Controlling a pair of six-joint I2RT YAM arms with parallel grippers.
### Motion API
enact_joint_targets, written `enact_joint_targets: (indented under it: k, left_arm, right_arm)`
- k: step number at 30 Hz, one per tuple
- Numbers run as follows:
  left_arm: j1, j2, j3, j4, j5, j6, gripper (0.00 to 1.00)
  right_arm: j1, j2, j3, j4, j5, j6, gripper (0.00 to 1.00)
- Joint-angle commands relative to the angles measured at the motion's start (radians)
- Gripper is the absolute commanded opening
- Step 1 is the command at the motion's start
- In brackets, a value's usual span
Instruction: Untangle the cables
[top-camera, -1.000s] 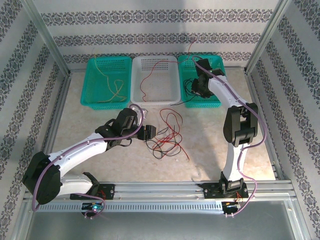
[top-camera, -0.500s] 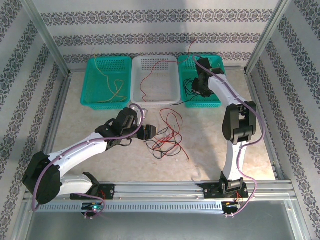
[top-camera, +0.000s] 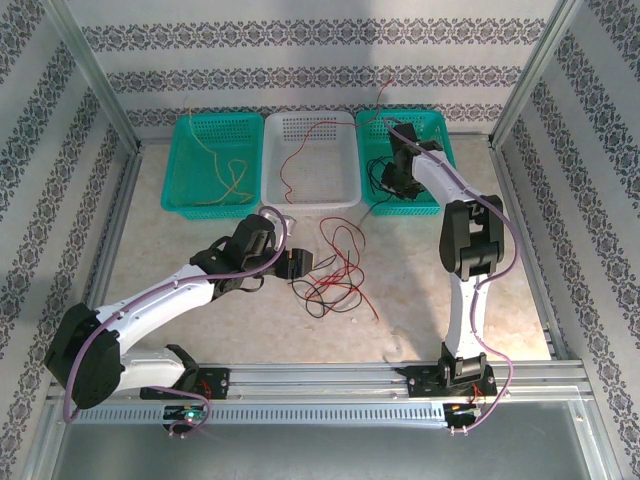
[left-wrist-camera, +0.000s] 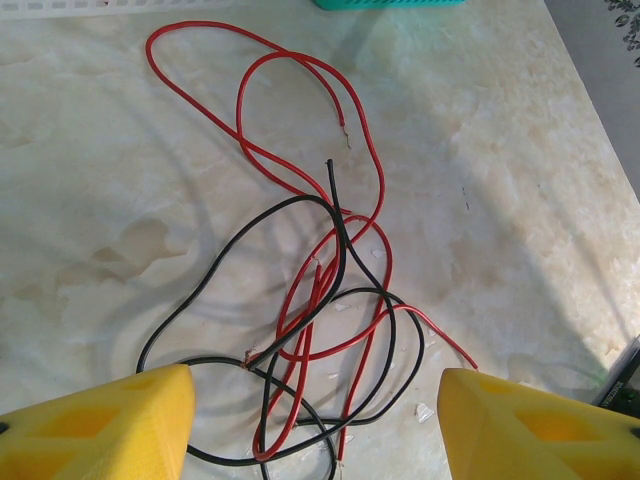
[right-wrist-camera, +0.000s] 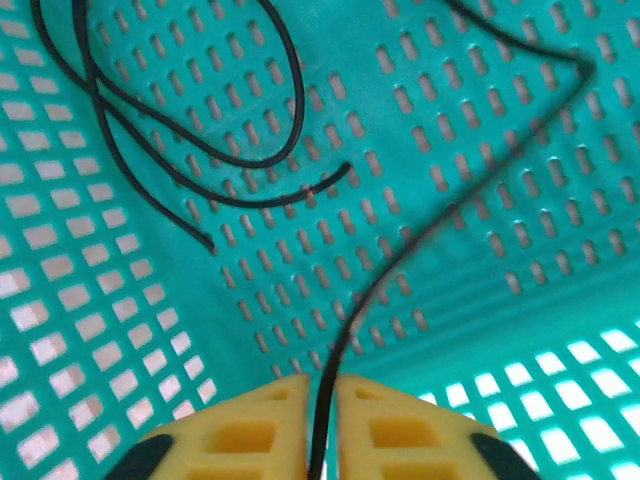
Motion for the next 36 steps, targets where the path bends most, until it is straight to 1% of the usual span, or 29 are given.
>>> enact_joint_targets:
  k: [1, 5, 9, 12, 13, 14, 16, 17, 18, 19, 26, 29, 32, 34, 36]
  left_arm:
    - [0.005, 0.013, 0.022, -0.024, 0.002, 0.017, 0.65]
    - [0.005, 0.052, 0.033, -0.038, 0.005, 0.019, 0.65]
    - [0.005, 0.082, 0.033, -0.007, 0.021, 0.004, 0.65]
    - [0.004, 0.127, 0.051, 0.010, 0.034, 0.002, 0.65]
    - [0.005, 0.146, 0.065, 0.010, 0.038, 0.006, 0.65]
    - [0.005, 0.167, 0.082, 0.009, 0.039, 0.014, 0.65]
    - [0.004, 0.209, 0.121, -0.003, 0.036, 0.036, 0.65]
    - [0.005, 0.232, 0.140, -0.008, 0.036, 0.045, 0.65]
    - [0.005, 0.252, 0.155, -0.009, 0.040, 0.052, 0.65]
    - [0.005, 0.275, 0.172, -0.008, 0.046, 0.059, 0.65]
    - [0.004, 0.393, 0.231, -0.017, 0.112, 0.057, 0.64]
    - [0.004, 0.399, 0.222, 0.001, 0.120, 0.052, 0.64]
    - [0.004, 0.396, 0.200, 0.028, 0.141, 0.043, 0.64]
    - [0.001, 0.398, 0.189, 0.045, 0.157, 0.038, 0.64]
    - [-0.002, 0.403, 0.182, 0.048, 0.164, 0.040, 0.64]
  right_arm:
    - [-0.013, 0.009, 0.061, 0.057, -0.032, -0.016, 0.10]
    - [-0.027, 0.021, 0.108, 0.090, -0.030, -0.035, 0.01]
    - [-0.039, 0.054, 0.185, 0.095, -0.024, -0.058, 0.00]
    - [-0.044, 0.110, 0.282, 0.056, -0.023, -0.076, 0.01]
    - [-0.045, 0.133, 0.323, 0.034, -0.019, -0.085, 0.06]
    - [-0.045, 0.153, 0.361, 0.016, -0.015, -0.094, 0.15]
    - [-0.045, 0.188, 0.430, -0.022, -0.018, -0.111, 0.35]
    - [-0.043, 0.203, 0.467, -0.052, -0.015, -0.120, 0.41]
    - [-0.042, 0.211, 0.491, -0.075, -0.011, -0.129, 0.45]
    - [-0.038, 0.208, 0.501, -0.093, -0.001, -0.138, 0.45]
    - [-0.006, 0.027, 0.354, -0.075, 0.050, -0.197, 0.46]
    - [0.007, -0.061, 0.276, -0.077, 0.069, -0.219, 0.44]
    - [0.014, -0.146, 0.185, -0.095, 0.130, -0.217, 0.44]
    - [0.005, -0.173, 0.140, -0.113, 0.152, -0.203, 0.42]
    - [-0.005, -0.182, 0.101, -0.114, 0.148, -0.195, 0.41]
